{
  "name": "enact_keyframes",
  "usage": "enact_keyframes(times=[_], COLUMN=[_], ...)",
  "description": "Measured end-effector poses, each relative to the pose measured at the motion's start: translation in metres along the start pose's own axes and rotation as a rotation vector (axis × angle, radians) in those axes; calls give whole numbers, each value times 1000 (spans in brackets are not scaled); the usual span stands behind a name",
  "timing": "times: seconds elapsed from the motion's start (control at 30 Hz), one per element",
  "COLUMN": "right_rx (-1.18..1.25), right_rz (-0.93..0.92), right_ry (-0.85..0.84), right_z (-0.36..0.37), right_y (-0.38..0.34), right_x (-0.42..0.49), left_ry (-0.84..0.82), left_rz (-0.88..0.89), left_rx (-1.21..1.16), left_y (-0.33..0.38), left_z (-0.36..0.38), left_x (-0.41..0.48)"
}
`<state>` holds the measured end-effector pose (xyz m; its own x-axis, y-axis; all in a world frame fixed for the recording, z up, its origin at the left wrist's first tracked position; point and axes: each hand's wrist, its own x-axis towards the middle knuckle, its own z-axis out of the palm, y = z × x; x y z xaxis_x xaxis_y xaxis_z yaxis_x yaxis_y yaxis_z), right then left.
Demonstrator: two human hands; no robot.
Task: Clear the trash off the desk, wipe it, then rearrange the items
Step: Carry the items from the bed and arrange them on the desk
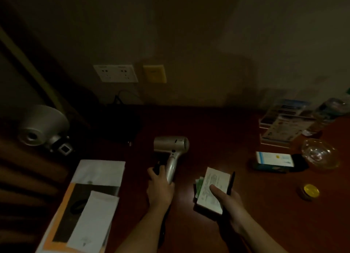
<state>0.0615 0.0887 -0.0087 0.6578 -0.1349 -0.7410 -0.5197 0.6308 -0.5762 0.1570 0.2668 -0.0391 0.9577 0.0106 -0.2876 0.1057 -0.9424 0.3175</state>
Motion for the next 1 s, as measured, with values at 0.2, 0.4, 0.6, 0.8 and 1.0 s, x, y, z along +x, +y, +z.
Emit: enact_keyframes(times=[0.2,0.4,0.6,0.8,1.0], right_rx=[111,132,164,179,145], right_rz=[39,-43,-90,-79,-82], right_ry=[25,56,90,131,128], right_z=[66,95,108,106,92], right_y=[15,7,-4,-11,-13], right_x=[24,51,64,67,49], left_ry=[-56,-59,-35,60,89], left_rz=[16,48,67,72,102], left_rx=[-16,21,15,48,178], left_y=[-18,-13,-1,5,6], left_z=[-17,-24,-35,-36,-29], left_x=[77,133,184,199,165])
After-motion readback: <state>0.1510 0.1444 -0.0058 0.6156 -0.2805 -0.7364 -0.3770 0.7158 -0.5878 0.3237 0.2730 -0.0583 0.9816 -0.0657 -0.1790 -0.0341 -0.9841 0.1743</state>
